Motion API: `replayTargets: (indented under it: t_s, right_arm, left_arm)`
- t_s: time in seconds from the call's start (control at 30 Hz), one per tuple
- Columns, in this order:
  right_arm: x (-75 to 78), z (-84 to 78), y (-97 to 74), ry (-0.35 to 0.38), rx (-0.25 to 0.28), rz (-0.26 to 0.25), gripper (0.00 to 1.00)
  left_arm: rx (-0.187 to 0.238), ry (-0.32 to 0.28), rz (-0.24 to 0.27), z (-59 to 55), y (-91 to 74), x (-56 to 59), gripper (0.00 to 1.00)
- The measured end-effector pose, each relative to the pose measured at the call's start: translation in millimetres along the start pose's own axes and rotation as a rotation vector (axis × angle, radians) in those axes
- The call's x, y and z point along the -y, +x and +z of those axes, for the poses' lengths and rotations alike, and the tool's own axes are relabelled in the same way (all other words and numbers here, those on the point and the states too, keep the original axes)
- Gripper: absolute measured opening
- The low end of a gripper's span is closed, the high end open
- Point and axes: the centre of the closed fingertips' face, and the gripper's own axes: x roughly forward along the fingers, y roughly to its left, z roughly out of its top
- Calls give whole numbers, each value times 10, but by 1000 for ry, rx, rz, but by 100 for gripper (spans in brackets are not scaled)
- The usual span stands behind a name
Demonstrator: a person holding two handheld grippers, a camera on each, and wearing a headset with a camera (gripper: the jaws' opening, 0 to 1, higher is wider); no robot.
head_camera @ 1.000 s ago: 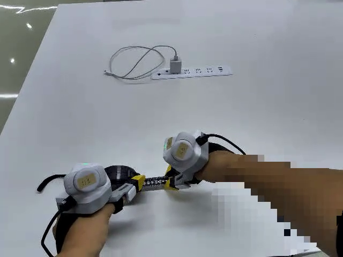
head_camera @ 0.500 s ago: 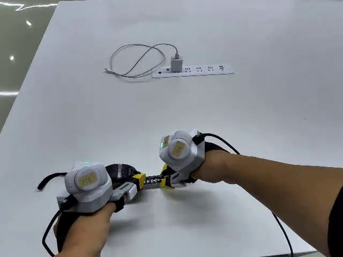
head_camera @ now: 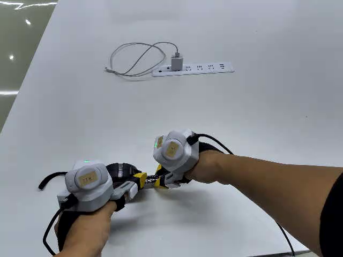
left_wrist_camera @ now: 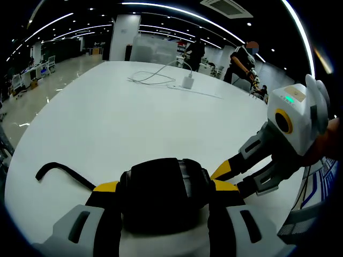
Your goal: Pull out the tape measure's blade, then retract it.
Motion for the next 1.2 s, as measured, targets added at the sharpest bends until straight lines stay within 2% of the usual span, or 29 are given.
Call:
replayTargets:
  t_s: [0.53, 0.83, 0.87, 1.2]
  right_arm:
    - [-39, 153, 99, -4, 31, 3, 10]
    - [-40, 198, 142, 1, 36, 8, 10]
    - [-41, 197, 142, -20, 27, 9, 10]
    - [-31, 199, 147, -28, 29, 5, 11]
  left_arm:
    - [0, 0, -4, -2, -2, 5, 61]
    - [3, -1, -3, -6, -5, 4, 61]
    - [4, 3, -3, -7, -5, 5, 61]
    - [10, 5, 1, -2, -4, 2, 62]
